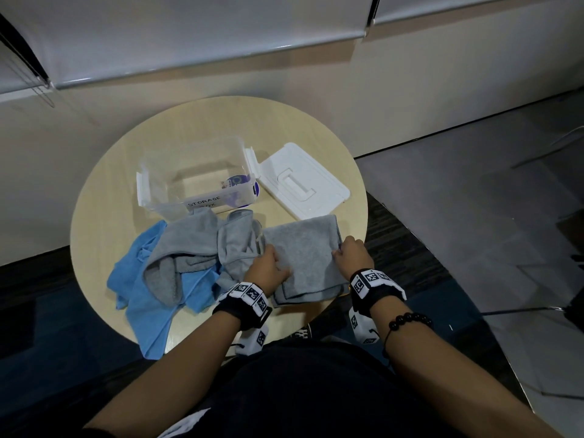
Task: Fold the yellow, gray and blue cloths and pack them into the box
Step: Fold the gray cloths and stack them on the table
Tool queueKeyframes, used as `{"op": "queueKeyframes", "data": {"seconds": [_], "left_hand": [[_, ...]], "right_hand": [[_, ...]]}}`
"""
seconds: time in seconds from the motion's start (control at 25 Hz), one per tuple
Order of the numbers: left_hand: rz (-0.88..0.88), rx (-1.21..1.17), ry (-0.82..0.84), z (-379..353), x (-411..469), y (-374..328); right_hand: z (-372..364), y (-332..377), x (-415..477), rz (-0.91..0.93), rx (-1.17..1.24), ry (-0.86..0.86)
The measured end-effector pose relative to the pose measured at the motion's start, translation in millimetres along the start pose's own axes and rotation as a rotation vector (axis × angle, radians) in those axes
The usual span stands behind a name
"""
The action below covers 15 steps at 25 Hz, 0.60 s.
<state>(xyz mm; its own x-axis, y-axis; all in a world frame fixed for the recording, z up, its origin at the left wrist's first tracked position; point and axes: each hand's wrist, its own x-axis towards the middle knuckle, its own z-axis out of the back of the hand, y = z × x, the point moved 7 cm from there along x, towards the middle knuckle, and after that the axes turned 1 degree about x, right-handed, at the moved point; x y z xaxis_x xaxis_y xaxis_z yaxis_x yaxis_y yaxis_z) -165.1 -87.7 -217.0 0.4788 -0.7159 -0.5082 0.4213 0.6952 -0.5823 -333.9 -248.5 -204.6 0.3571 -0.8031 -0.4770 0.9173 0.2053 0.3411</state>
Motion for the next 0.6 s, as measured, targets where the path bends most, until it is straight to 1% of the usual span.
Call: {"op": "queueKeyframes", "data": {"seconds": [0.12,0.24,0.36,0.44,0.48,0.6], "left_hand": [[0.010,-0.129,-0.041,7.1,-0.4,-0.7],[-0.013,-0.236,-0.063,21.0,-4.5,0.2],[0.021,-0.419,0.039,24.8,-8.8,3.3],[0.065,-0.494,0.108,19.2,-13.2,6.0],[0.091,-0.480,0.127,15.6,-15.6,8.2],[0.144,-0.328,0.130,6.8,-17.8,18.1]], "right_hand": [[0.8,1.2,-1.5,-0.016,-0.018,-0.024],[8.3,-0.6,-2.0,-0.018,-0.017,-0.091],[10.7,2.6,-5.4,0.001,-0.002,-0.105],[6.9,4.1,-8.6,0.008,-0.003,-0.085],[4.3,2.7,-10.1,-0.004,-0.001,-0.061],[-4.6,-7.4,-14.9,-0.065,0.003,0.030]]}}
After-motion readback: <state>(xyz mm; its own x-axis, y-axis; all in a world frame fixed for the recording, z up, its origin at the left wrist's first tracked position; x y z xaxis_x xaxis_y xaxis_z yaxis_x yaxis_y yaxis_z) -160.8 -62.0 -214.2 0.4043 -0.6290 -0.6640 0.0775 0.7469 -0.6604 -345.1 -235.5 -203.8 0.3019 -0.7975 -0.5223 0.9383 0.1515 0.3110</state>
